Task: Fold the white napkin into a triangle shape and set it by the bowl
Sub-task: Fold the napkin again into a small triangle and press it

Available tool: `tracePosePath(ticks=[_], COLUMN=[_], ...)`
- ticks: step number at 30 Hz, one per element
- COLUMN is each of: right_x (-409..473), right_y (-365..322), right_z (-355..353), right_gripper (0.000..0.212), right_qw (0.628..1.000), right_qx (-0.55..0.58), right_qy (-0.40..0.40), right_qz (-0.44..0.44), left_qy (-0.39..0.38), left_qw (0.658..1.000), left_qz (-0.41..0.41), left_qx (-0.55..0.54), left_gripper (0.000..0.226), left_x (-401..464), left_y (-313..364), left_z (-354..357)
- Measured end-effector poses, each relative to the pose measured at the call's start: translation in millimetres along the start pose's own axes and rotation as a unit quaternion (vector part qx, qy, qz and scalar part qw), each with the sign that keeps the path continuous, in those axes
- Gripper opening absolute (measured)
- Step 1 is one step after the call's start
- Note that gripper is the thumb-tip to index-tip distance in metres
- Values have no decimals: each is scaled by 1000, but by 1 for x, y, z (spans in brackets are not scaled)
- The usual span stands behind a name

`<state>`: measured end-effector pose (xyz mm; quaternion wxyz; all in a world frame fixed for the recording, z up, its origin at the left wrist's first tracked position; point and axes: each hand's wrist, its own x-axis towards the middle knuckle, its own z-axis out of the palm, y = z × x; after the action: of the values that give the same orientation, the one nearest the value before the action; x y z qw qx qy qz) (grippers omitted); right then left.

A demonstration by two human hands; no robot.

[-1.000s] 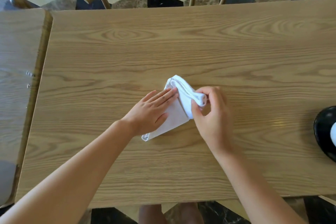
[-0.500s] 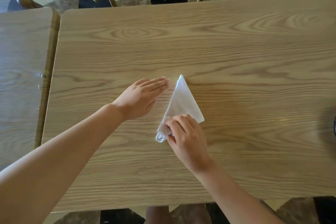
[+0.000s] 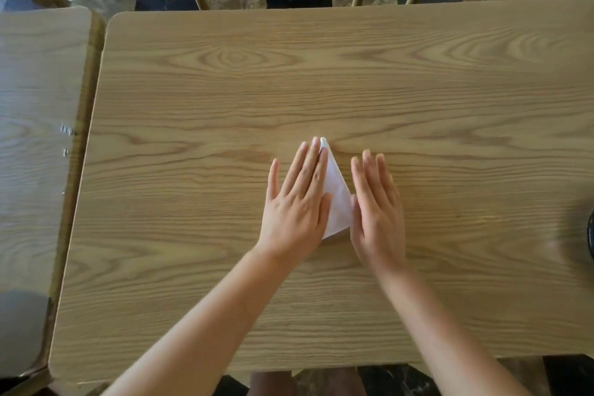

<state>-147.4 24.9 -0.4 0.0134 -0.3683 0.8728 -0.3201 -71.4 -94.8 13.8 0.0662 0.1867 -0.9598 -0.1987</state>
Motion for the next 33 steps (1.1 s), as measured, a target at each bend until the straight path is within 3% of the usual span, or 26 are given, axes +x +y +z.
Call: tracePosePath(ticks=[5, 8, 20, 24, 29, 33], right_x=[49, 55, 54, 30, 24, 25], right_y=[5, 9, 10, 25, 29, 28], right_z=[9, 22, 21, 9, 10, 9], right_gripper=[51, 53, 56, 56, 59, 60], right_qw=[980, 964, 950, 915, 922, 922], right_qx=[-70, -89, -175, -189, -170, -179], right_qy=[-147, -210, -226, -262, -269, -268], right_qz=[-114, -135, -129, -243, -219, -217], left_qy=[-36, -38, -77, -80, -87, -128], left_qw=[994, 989, 988, 996, 993, 987], left_qz=[-63, -109, -111, -19, 53, 46], left_qx=[78, 88, 80, 34, 58, 83], left_gripper=[53, 54, 55, 52, 53, 60], left_x=[-35, -36, -33, -68, -106, -107], left_y=[13, 14, 12, -1, -18, -17], left_z=[23, 31, 23, 18, 19, 16])
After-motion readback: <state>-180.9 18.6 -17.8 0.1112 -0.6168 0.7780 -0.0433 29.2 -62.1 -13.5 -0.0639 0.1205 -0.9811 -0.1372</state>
